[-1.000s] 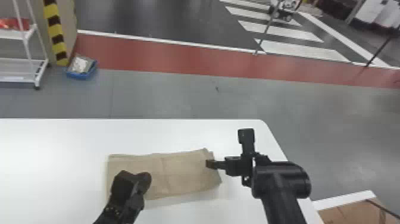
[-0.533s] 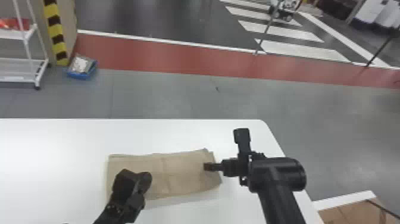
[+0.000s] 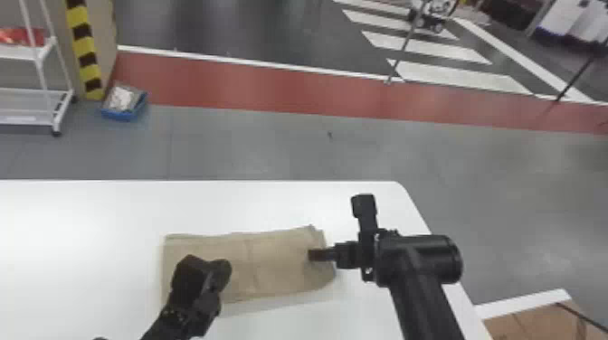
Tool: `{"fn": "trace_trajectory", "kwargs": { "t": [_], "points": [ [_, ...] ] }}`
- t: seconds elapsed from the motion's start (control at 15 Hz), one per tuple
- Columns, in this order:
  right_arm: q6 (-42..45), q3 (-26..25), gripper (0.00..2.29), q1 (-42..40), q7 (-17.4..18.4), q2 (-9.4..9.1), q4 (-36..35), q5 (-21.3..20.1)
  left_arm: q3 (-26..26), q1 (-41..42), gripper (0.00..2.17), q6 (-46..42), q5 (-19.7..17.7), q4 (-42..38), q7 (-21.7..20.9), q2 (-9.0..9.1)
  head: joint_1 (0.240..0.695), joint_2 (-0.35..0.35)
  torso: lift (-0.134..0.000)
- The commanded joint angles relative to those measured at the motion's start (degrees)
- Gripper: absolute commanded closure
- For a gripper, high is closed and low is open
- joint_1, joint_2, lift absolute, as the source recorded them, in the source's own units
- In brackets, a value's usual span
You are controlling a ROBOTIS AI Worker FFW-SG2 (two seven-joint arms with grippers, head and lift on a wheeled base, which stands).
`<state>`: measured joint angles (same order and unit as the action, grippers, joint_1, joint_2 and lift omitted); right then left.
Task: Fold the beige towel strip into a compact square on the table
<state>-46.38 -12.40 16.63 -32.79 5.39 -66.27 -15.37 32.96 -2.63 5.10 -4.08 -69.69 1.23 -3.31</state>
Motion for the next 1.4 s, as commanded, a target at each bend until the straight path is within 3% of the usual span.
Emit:
{"fn": "trace_trajectory", "kwargs": {
  "t": [0.0, 0.27, 0.47, 0.73, 0.87, 1.07, 1.33],
  "points": [
    [-0.52, 0.89, 0.6, 0.42, -0.35, -0.03, 0.0, 0.17, 0.0, 0.08, 1.77, 0.13, -0.05, -0.1, 0.0, -0.03, 0.695, -0.35, 0.0],
    [-3.33, 0.45, 0.94, 1.12, -2.9, 0.06, 0.0, 1.04, 0.0, 0.25, 1.77, 0.31, -0.14, -0.27, 0.09, -0.2, 0.695, -0.344, 0.0],
    [-6.67, -0.61, 0.97, 0.42, -4.04, 0.15, -0.97, 2.27, -0.18, 0.52, 1.77, 0.84, -0.14, -0.71, 0.09, -0.47, 0.695, -0.338, 0.0],
    [-14.76, -1.4, 0.97, -2.13, -4.92, 0.41, -10.46, 6.76, -0.35, 0.87, 1.77, 1.72, -0.14, -0.98, 0.0, -0.55, 0.695, -0.334, 0.0],
    [-18.63, -2.63, 0.97, -2.74, -7.29, 0.33, -15.03, 8.52, -0.26, 0.87, 1.77, 1.89, -0.14, -0.98, 0.09, -0.55, 0.695, -0.332, 0.0],
    [-21.26, -3.16, 0.97, -2.57, -7.47, 0.33, -17.58, 9.57, -0.26, 0.96, 1.77, 2.77, -0.14, -1.15, -0.26, -0.64, 0.695, -0.326, 0.0],
    [-21.44, -3.25, 0.97, -1.25, -7.11, 0.06, -17.75, 10.01, -2.2, 3.42, 1.77, 5.23, -0.76, -7.13, -4.92, -0.99, 0.695, -0.329, 0.0]
  ]
}}
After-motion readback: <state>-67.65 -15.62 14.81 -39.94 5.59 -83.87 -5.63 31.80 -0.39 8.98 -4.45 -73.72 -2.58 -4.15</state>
